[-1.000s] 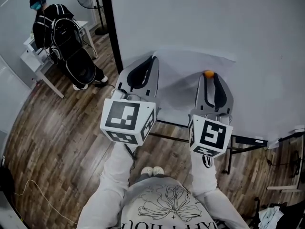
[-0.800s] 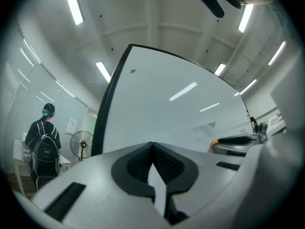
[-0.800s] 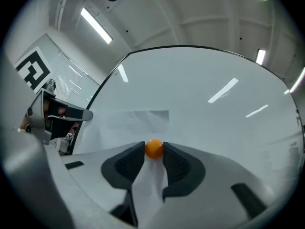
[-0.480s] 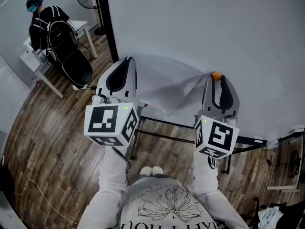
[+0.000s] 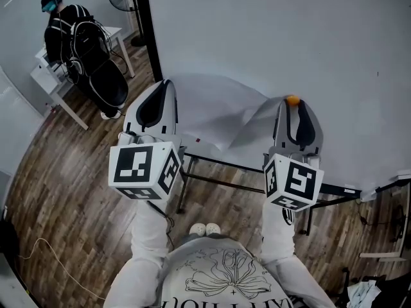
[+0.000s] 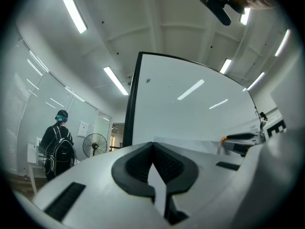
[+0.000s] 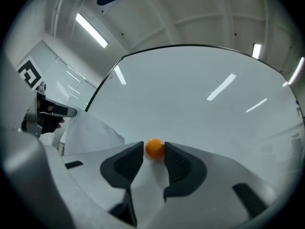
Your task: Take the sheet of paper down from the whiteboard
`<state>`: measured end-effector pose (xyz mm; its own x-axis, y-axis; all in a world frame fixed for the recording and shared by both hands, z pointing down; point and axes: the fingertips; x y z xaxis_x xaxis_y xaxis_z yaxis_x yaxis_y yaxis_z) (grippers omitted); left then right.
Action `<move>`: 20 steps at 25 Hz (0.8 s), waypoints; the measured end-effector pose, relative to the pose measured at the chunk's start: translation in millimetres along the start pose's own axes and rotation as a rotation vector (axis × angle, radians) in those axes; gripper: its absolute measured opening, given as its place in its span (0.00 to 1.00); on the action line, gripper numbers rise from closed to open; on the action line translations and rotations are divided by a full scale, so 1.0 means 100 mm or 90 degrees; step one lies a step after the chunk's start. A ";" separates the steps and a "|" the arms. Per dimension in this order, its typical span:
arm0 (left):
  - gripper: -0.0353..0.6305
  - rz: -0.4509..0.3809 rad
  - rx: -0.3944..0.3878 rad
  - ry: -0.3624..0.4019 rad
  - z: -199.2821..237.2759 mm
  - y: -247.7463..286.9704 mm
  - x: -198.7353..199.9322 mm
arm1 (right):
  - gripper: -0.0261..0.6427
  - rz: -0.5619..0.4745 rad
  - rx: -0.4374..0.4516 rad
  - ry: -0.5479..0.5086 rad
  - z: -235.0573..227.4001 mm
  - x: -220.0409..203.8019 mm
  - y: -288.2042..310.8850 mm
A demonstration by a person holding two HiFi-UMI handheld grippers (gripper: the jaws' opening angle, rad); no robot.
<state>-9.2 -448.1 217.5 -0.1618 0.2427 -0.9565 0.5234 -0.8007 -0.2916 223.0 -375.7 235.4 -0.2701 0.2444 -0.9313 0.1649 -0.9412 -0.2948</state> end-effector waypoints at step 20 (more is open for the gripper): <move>0.06 0.028 0.014 -0.010 -0.02 -0.32 -0.15 | 0.06 0.014 0.006 0.081 0.08 -0.04 -0.16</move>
<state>-21.6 -425.2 241.4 -0.1527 0.1987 -0.9681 0.5118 -0.8221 -0.2494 214.2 -363.7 245.7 -0.1445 0.2502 -0.9574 0.1609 -0.9487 -0.2722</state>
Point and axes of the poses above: the fingertips, and each gripper's own axes: y forward along the fingers, z to its left, x out of its top, and after that the axes turned 7 degrees about -z, right-handed
